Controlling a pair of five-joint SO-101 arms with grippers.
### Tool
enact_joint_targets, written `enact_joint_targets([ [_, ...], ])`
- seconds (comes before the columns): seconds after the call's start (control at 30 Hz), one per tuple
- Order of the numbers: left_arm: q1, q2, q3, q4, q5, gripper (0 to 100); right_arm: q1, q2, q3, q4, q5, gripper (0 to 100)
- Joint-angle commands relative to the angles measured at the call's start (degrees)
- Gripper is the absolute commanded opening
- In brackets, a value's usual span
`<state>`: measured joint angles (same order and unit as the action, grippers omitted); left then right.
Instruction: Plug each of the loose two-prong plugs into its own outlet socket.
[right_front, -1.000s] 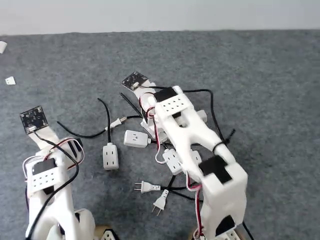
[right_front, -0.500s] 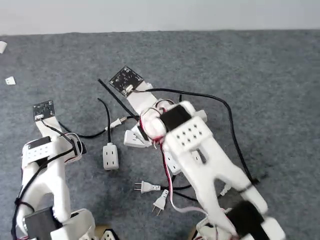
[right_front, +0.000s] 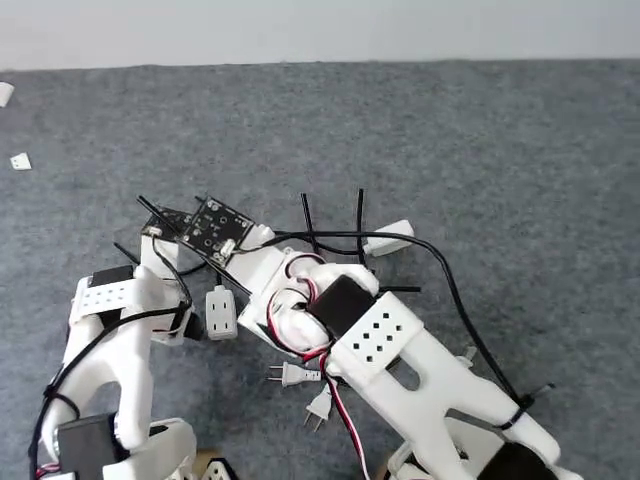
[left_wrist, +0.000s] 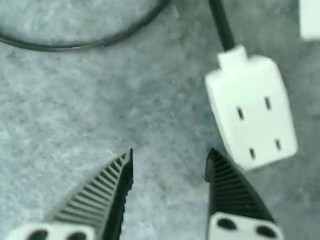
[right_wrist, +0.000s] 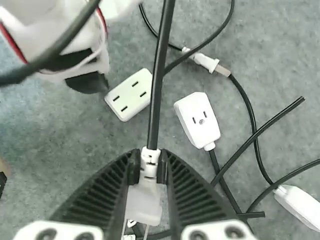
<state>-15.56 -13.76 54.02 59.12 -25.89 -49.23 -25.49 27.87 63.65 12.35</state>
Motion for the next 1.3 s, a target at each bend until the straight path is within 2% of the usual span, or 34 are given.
enact_joint_targets([
  [0.0, 2.5, 0.0, -2.3, 2.2, -5.0, 22, -0.5, -1.9, 1.6, -3.5, -0.3, 0.9],
  [0.13, 5.4, -1.1, -0.9, 3.4, -10.5, 22, -0.4, -1.8, 4.0, -7.1, -0.2, 0.9],
  [0.4, 10.4, -13.7, 8.7, 1.9, -11.5, 22, -0.4, -1.8, 7.8, -12.1, -0.4, 0.9],
  [0.5, 11.7, -21.2, 13.4, 2.0, -13.6, 22, -0.3, -1.9, 7.8, -12.4, -0.5, 0.9],
  [0.73, 14.6, -35.5, 20.7, 1.8, -13.2, 22, 0.1, -2.0, 7.8, -12.4, -0.6, 0.9],
  [0.87, 11.7, -36.1, 21.3, -2.9, -5.2, 22, 0.2, -2.1, 7.8, -12.4, -2.0, 0.9],
  [1.1, -3.8, -36.6, 20.9, -15.6, 18.3, 22, 4.4, -1.7, 9.8, -19.2, -12.6, 0.9],
  [1.27, -11.3, -36.6, 19.1, -18.6, 23.2, 22, 3.7, -1.2, 12.4, -26.2, -14.7, 0.9],
])
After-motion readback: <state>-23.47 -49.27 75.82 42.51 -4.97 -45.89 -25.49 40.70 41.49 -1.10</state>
